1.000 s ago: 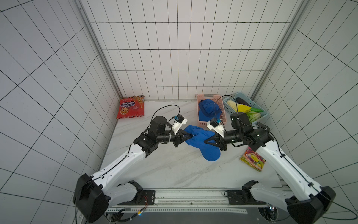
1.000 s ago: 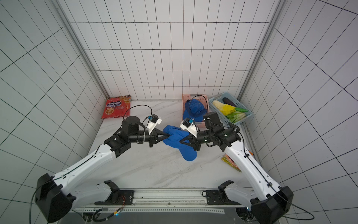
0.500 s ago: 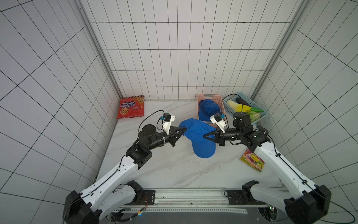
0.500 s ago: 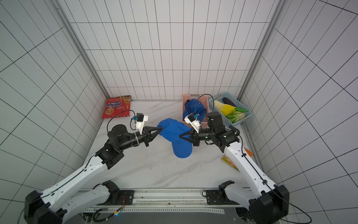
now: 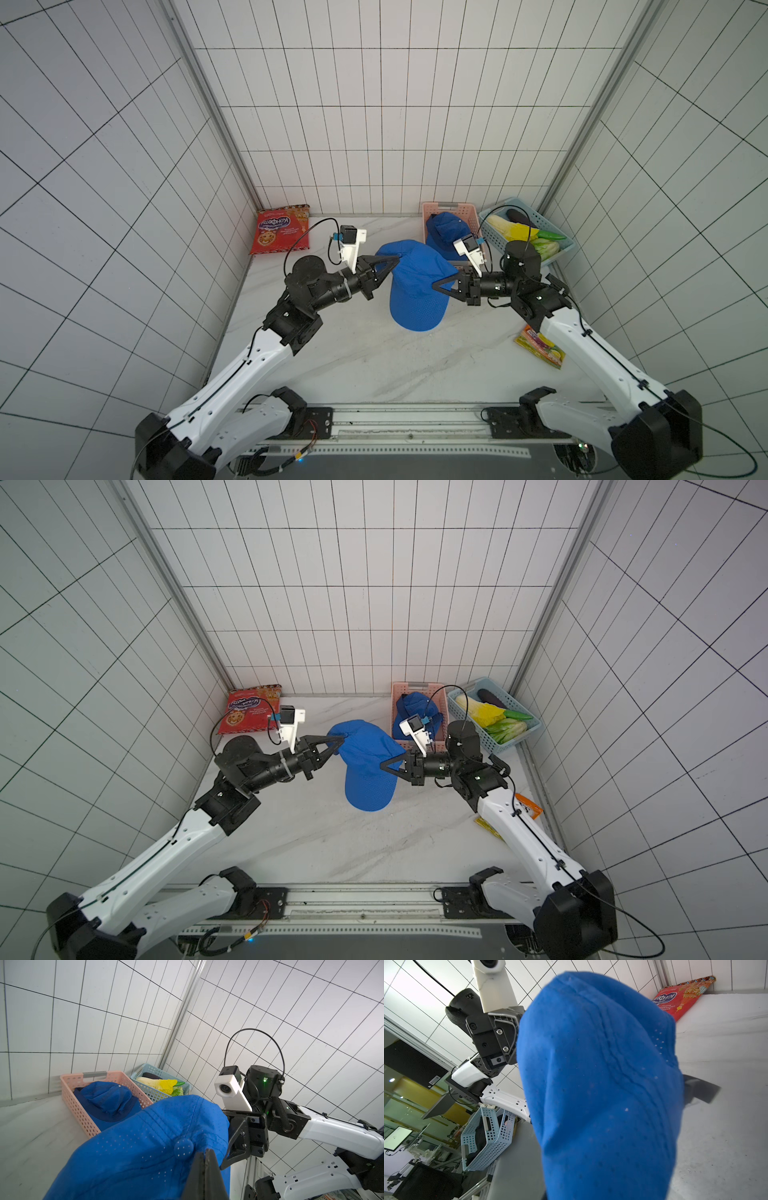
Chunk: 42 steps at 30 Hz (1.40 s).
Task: Turn the baseball cap inside out
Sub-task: Turn over the baseball cap.
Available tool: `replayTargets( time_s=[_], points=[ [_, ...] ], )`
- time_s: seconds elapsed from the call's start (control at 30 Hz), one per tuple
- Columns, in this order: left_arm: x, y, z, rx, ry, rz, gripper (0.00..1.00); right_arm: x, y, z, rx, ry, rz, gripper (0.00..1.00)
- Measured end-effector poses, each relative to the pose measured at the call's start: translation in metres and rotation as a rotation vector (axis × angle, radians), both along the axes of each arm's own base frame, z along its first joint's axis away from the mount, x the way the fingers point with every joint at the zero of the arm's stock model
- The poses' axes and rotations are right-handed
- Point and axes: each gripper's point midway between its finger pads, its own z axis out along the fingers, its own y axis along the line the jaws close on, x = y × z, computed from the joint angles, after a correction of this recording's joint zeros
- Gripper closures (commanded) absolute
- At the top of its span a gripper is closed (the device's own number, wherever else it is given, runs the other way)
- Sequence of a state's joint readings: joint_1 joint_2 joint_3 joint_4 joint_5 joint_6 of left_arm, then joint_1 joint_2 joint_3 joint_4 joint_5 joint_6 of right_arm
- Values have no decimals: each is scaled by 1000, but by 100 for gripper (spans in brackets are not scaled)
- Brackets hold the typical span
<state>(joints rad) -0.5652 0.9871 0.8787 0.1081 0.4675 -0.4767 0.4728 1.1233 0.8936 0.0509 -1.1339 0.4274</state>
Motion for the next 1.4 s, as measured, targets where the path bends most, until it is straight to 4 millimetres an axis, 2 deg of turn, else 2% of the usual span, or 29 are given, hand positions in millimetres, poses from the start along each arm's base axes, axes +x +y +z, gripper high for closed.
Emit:
replayTargets(
  time_s=[0.03, 0.1, 0.2, 0.3, 0.43, 0.53, 0.67, 0.77, 0.83, 0.97, 1.1, 1.2, 1.3, 1.33, 1.4],
  points=[
    [4, 3, -1, 2, 0, 25, 28, 1, 0, 2, 4, 8, -7, 100],
    [14, 10, -4, 13, 8, 89, 14, 6, 0, 3, 6, 36, -35, 100],
    [32, 28, -13, 33, 40, 206, 9, 16, -1, 4, 4, 73, -103, 100],
    [48, 54, -21, 22, 111, 326, 7, 29, -4, 8, 23, 95, -206, 100],
    [52, 79, -23, -89, 266, 394, 3, 42, -6, 17, 70, 91, -339, 100],
    [41, 74, -29, -225, 418, 333, 1, 49, 1, 27, 110, 61, -412, 100],
    [35, 60, -57, -388, 650, 233, 1, 58, 11, 42, 179, 8, -479, 100],
    [35, 53, -76, -462, 797, 198, 1, 66, 20, 42, 193, -1, -510, 100],
    [36, 49, -76, -505, 857, 172, 1, 72, 24, 41, 197, -3, -528, 100],
    [40, 39, -64, -584, 899, 92, 2, 75, 29, 47, 224, -18, -547, 100],
    [46, 20, -76, -586, 987, 27, 2, 71, 33, 57, 263, -27, -546, 100],
    [39, 1, -88, -558, 1057, -18, 1, 68, 34, 61, 282, -33, -544, 100],
    [34, -10, -89, -553, 1076, -58, 2, 68, 34, 64, 293, -37, -548, 100],
    [35, -10, -86, -565, 1071, -62, 4, 68, 34, 64, 294, -37, -547, 100],
    [40, -8, -77, -608, 1048, -62, 19, 68, 35, 65, 296, -35, -545, 100]
  ],
)
